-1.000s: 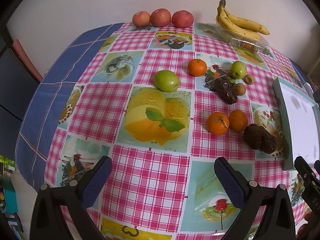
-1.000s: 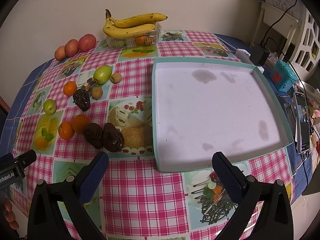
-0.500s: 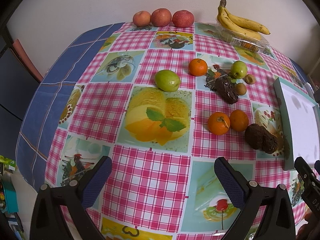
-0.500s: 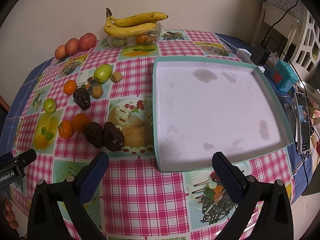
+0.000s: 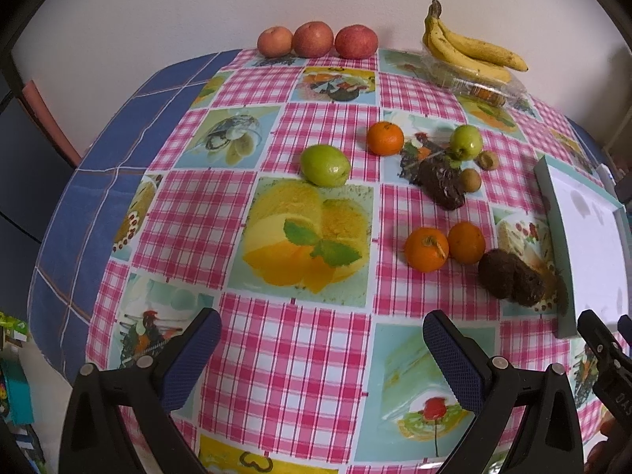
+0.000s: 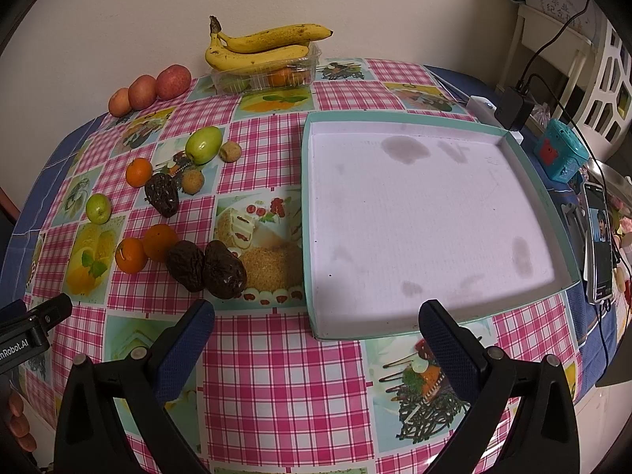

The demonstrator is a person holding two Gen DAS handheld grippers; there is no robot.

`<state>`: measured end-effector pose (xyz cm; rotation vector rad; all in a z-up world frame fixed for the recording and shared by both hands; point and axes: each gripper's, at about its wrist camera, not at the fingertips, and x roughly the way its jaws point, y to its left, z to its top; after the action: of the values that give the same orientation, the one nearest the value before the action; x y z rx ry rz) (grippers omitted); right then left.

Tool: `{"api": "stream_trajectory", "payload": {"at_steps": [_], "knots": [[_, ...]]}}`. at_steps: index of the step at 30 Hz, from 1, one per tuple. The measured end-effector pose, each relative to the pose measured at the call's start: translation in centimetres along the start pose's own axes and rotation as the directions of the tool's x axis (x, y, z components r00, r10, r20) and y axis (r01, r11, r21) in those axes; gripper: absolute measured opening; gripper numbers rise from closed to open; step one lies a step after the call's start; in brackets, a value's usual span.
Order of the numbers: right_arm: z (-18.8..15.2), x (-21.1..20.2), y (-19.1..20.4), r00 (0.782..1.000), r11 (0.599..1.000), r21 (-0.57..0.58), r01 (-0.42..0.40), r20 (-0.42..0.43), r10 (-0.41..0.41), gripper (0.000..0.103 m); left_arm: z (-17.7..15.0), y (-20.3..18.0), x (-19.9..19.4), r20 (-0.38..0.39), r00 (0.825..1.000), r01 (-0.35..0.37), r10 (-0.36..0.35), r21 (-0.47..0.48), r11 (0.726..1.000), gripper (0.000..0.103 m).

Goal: Organize fruits
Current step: 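Grasp an orange with left tool while right tool grasps a dark date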

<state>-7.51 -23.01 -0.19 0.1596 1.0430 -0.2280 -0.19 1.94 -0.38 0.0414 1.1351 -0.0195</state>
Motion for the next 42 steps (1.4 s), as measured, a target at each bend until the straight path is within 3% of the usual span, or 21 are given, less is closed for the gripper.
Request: {"api": "stream_trajectory", "payload": {"at_steps": [6,11,13,16,17,26,32,36,42], "knots": [[1.0,-0.3,0.5,0.998,0.999,-0.016,-0.052,0.044,0.052,0.103,2.0,0.7,-0.9,0.102,0.995,0.022,-0.015,-0.066,0.998,0.103],[2.9,-0.4,1.0,0.99,0.995,-0.009,-0.102,0.098,0.103,0.103,4.1,1.7,-0.2,0.106,0.984,0.162,-0.145,-0.177,0.971,0.103],[3.6,-0.1,1.1,0.987,0.992,0.004,-0.128,0.103,0.127,0.102,4.7,1.3,0.0,0.115,0.982,0.17,-0.15,-0.184,0.968,0.103],[4.3,0.2,1.2,0.982,0.987,0.016,-0.159,0.106,0.156,0.084,5.7,0.4,0.5,0.116,0.985,0.143,-0.125,-0.16,0.977,0.103],[4.6,0.4,1.3,0.981,0.986,0.017,-0.167,0.106,0.164,0.078,5.9,0.2,0.7,0.111,0.987,0.133,-0.117,-0.154,0.979,0.103],[6.9,3.0,1.7,0.968,0.967,0.063,-0.245,0.066,0.241,0.062,8.2,-1.1,2.9,0.058,0.998,0.046,-0.037,-0.165,0.985,0.103],[7.4,4.9,1.5,0.97,0.966,0.09,-0.242,0.002,0.243,0.053,7.4,-1.4,5.1,-0.045,0.99,0.123,-0.134,-0.198,0.972,0.1],[6.8,5.5,1.6,0.963,0.962,0.089,-0.258,-0.054,0.263,0.048,6.5,-1.5,5.6,-0.084,0.983,0.143,-0.165,-0.221,0.965,0.088],[5.8,5.8,2.1,0.95,0.955,0.078,-0.288,-0.106,0.295,0.043,5.7,-2.1,6.0,-0.121,0.973,0.167,-0.196,-0.214,0.963,0.087]]}}
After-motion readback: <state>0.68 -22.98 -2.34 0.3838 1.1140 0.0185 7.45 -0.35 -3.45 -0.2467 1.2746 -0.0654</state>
